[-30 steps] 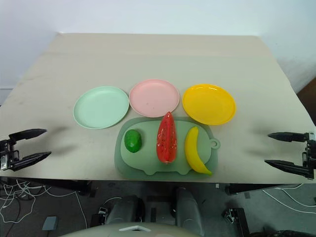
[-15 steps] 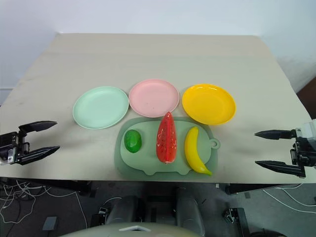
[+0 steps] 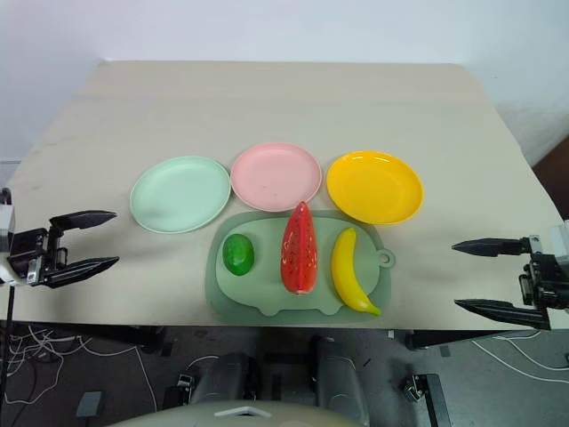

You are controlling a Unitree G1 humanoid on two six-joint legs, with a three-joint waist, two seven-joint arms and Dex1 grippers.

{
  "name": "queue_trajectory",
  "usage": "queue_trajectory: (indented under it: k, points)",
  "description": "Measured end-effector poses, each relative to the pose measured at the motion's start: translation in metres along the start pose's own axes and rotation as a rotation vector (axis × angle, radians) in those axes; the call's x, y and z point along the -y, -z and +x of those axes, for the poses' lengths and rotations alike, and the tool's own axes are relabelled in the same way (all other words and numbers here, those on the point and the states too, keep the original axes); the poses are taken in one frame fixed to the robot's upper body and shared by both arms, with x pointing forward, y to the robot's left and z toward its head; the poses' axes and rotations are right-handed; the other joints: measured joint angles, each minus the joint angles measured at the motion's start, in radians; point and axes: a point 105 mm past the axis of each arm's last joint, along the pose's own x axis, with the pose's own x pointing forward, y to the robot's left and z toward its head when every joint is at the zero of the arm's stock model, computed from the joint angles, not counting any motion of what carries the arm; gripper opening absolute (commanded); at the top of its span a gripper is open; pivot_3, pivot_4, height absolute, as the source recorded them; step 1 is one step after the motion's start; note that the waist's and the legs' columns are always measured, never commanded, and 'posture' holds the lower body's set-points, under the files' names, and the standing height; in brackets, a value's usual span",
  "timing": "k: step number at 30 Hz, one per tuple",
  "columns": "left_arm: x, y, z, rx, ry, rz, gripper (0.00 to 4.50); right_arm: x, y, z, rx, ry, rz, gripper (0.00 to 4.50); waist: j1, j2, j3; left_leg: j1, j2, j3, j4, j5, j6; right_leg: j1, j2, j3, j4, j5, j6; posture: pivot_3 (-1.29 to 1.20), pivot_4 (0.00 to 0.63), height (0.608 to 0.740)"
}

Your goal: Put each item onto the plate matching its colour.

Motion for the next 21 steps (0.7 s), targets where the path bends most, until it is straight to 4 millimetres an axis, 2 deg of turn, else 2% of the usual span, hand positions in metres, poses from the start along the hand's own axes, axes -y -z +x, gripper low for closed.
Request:
queue_trajectory:
  k: [8,14,21]
  points:
    - [-0.004,-0.004,0.01,0.021,0.02,0.022,4.47,-0.001,-0.019,0.018,0.002,0.002,-0.022,4.5,0.0,0.0,0.0,0.0,0.0,0.0,0.0,0.0,0.0,0.0,0.0,0.0,0.0,0.0,0.0,0.0,0.15,0.736]
    - [-0.003,-0.001,0.016,0.018,0.046,0.014,4.47,-0.006,-0.036,0.048,0.0,0.017,0.075,4.5,0.0,0.0,0.0,0.0,0.0,-0.002,0.0,0.0,0.0,0.0,0.0,0.0,0.0,0.0,0.0,0.0,0.15,0.736]
    - [-0.004,0.001,0.019,0.029,0.048,0.008,4.47,-0.01,-0.034,0.076,-0.058,0.084,0.232,4.5,0.0,-0.001,0.0,0.0,0.0,-0.003,0.0,0.0,0.0,0.0,0.0,0.0,0.0,0.0,0.0,0.0,0.15,0.736]
